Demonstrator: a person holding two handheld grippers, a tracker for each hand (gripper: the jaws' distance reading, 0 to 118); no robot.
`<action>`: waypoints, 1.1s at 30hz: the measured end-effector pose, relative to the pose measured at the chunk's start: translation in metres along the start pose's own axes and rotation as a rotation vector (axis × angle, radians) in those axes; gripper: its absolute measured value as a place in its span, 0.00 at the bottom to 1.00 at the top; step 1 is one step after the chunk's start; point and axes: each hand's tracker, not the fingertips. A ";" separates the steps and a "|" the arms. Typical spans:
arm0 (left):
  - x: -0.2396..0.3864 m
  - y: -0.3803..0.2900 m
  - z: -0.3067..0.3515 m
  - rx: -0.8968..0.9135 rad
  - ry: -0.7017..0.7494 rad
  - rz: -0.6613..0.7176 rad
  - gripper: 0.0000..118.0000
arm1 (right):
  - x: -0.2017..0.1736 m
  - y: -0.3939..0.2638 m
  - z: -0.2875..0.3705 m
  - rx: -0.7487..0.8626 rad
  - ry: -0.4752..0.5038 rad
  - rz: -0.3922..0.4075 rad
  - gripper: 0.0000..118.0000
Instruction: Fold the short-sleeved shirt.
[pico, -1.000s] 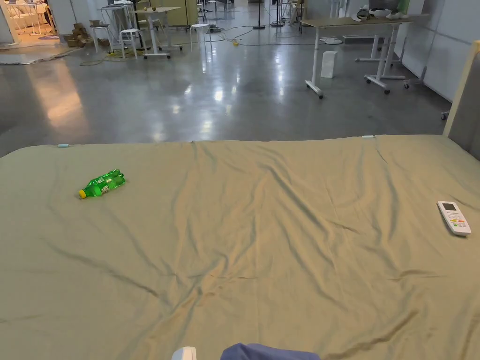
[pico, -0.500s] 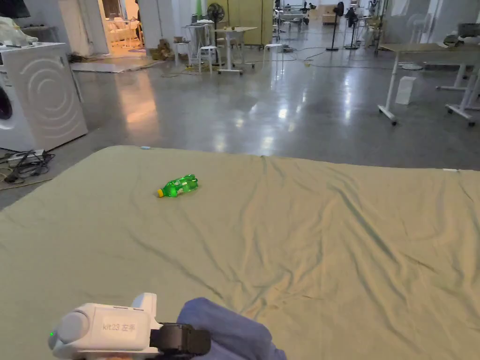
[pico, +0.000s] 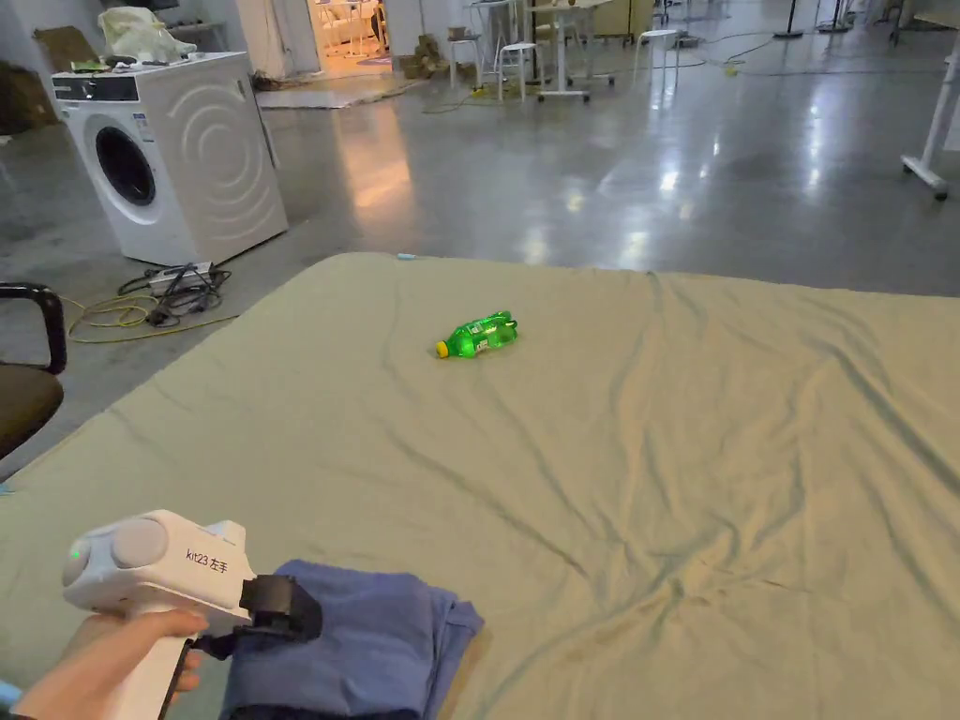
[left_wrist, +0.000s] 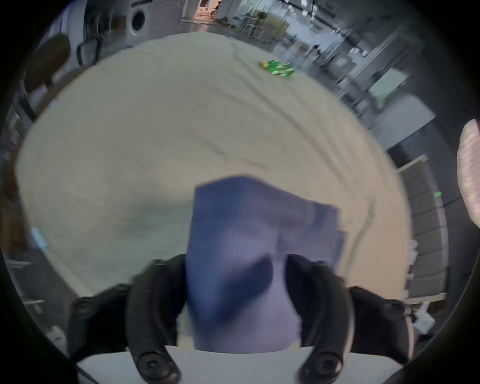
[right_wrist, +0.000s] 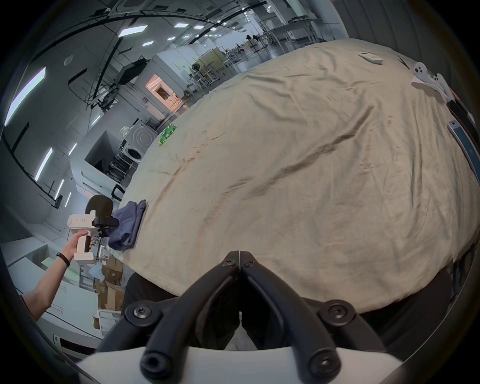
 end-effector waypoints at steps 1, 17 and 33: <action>0.001 -0.002 0.006 0.002 0.055 -0.024 0.70 | -0.005 -0.001 0.000 0.000 0.000 0.012 0.00; 0.202 -0.109 0.228 1.126 -0.156 -0.436 0.69 | -0.036 0.073 0.075 0.444 -0.025 0.179 0.00; 0.300 -0.211 0.207 1.009 -0.181 -0.461 0.03 | -0.068 0.048 0.176 0.833 -0.116 0.389 0.00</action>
